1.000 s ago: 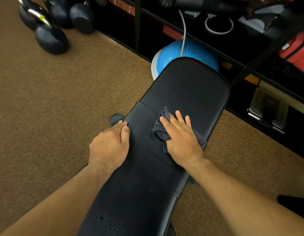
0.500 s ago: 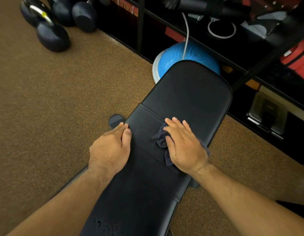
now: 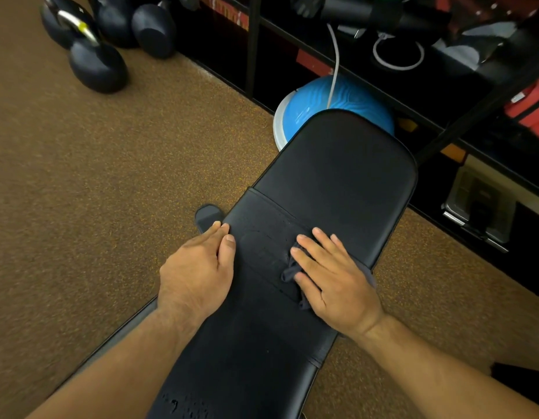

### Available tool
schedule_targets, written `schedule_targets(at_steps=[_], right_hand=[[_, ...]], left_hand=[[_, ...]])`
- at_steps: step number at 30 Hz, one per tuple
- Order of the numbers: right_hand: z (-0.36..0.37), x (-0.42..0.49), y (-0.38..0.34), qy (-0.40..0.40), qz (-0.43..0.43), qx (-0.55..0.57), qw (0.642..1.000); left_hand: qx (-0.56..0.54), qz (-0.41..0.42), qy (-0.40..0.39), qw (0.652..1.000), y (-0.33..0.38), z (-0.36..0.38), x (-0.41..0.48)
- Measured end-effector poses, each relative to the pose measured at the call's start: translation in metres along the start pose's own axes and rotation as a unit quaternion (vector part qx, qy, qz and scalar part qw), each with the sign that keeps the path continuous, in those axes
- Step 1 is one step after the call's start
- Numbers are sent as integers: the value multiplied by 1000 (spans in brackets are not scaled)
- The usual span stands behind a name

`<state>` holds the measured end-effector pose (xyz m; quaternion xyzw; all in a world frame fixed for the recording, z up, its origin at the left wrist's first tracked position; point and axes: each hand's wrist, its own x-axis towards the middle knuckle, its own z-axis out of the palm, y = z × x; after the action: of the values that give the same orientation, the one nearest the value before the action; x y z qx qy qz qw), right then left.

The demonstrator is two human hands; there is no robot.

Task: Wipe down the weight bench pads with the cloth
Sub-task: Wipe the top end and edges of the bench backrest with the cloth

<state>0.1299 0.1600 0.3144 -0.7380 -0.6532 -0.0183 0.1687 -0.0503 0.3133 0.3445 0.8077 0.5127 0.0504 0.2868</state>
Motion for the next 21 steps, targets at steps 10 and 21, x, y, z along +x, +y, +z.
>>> schedule_targets(at_steps=[10,21], right_hand=[[10,23,-11,-20,42,-27,999],[24,70,-11,-31,27,-75,996]], left_hand=[[7,-1,-12,1000,1,-4,-1],[0,13,-22,1000,2,-9,0]])
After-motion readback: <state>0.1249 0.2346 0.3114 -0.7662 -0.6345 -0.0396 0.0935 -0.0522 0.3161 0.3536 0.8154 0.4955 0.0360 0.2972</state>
